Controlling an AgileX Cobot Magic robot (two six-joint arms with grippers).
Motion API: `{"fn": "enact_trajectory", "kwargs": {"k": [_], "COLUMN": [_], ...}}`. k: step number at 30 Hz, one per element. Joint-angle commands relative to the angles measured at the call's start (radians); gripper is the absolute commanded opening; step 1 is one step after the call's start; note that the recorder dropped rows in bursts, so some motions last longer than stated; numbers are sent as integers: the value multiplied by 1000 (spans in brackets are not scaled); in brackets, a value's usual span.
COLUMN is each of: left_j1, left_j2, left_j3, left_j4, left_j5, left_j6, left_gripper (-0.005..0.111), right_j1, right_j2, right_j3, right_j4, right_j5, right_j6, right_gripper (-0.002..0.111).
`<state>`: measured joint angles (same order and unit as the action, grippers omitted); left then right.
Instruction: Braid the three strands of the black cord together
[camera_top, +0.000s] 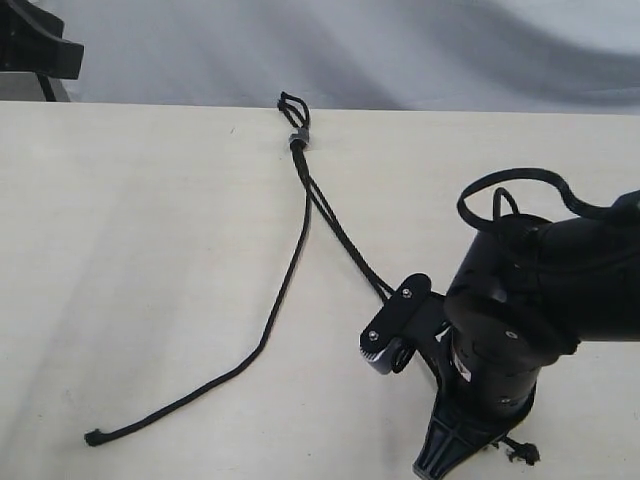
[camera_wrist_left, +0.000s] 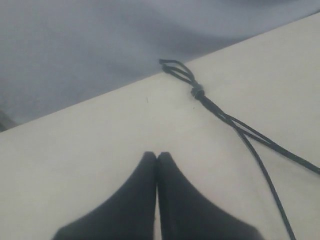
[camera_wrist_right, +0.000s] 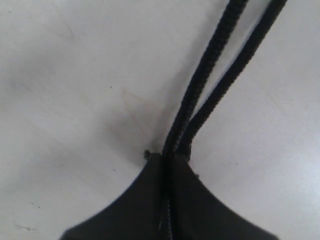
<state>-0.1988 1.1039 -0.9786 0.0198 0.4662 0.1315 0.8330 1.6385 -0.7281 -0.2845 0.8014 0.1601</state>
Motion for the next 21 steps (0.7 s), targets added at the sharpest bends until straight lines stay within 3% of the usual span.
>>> {"fn": "enact_trajectory", "kwargs": {"k": [1, 7, 12, 15, 21], "left_j1": [2, 2, 2, 2, 2], "left_j2": [2, 2, 2, 2, 2], "left_j3": [5, 5, 5, 5, 5], "left_j4": [-4, -4, -4, -4, -4], "left_j5": [8, 8, 8, 8, 16], "left_j6": [-2, -2, -2, -2, -2], "left_gripper": [0, 0, 0, 0, 0], "right_j1": [-5, -5, -5, -5, -57], "right_j2": [-2, -4, -4, 18, 122], "right_j3": [8, 6, -13, -13, -14], "right_j4": [7, -93, -315, -460, -552], "right_j5": [-13, 7, 12, -28, -124], "right_j6": [38, 53, 157, 163, 223], "right_gripper": [-1, 0, 0, 0, 0]}}
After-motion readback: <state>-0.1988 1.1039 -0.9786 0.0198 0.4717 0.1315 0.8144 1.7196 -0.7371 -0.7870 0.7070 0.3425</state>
